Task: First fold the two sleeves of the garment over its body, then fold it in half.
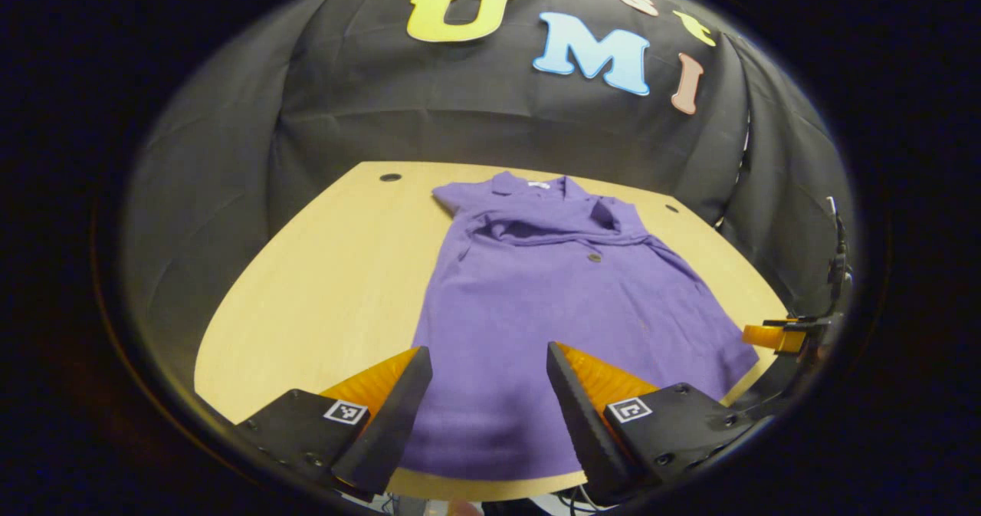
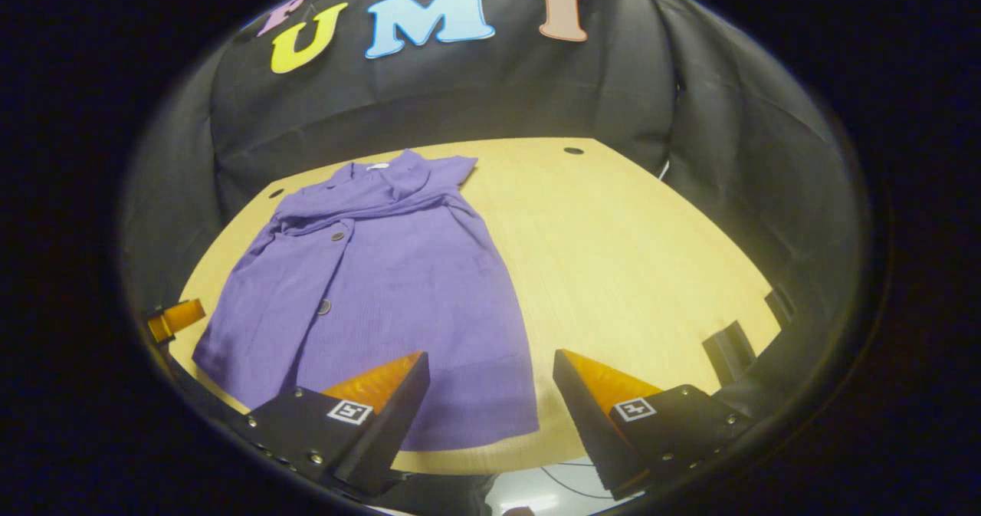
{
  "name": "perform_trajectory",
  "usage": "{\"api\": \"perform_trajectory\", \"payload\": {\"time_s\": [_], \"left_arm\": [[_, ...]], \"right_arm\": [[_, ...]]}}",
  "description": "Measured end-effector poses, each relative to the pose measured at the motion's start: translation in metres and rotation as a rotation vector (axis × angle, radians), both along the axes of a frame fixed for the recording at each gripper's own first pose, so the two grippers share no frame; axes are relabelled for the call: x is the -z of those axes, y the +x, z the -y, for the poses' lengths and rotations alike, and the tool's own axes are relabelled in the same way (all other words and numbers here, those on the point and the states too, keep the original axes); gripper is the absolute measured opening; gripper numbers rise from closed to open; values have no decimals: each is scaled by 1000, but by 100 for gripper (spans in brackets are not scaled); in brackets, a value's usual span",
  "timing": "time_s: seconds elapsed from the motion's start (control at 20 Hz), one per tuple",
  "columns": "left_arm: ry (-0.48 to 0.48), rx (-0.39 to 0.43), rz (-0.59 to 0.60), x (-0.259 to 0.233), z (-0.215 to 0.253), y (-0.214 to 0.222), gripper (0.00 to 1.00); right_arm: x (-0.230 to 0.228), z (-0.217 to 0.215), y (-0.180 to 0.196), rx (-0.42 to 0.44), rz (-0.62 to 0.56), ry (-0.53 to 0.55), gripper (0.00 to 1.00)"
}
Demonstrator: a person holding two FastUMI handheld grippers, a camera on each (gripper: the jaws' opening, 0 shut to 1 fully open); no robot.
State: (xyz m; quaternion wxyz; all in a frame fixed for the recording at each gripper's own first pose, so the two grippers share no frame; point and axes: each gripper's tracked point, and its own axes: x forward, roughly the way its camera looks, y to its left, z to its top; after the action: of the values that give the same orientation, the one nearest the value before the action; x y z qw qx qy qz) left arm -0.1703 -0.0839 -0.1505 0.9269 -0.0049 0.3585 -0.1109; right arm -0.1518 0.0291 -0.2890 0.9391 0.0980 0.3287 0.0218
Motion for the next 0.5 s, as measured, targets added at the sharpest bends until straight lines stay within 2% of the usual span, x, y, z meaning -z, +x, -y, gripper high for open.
{"api": "perform_trajectory", "payload": {"time_s": [0.5], "left_arm": [[19, -22, -86, 33, -36, -49, 95]], "right_arm": [[20, -17, -15, -1, -46, 38, 98]]}}
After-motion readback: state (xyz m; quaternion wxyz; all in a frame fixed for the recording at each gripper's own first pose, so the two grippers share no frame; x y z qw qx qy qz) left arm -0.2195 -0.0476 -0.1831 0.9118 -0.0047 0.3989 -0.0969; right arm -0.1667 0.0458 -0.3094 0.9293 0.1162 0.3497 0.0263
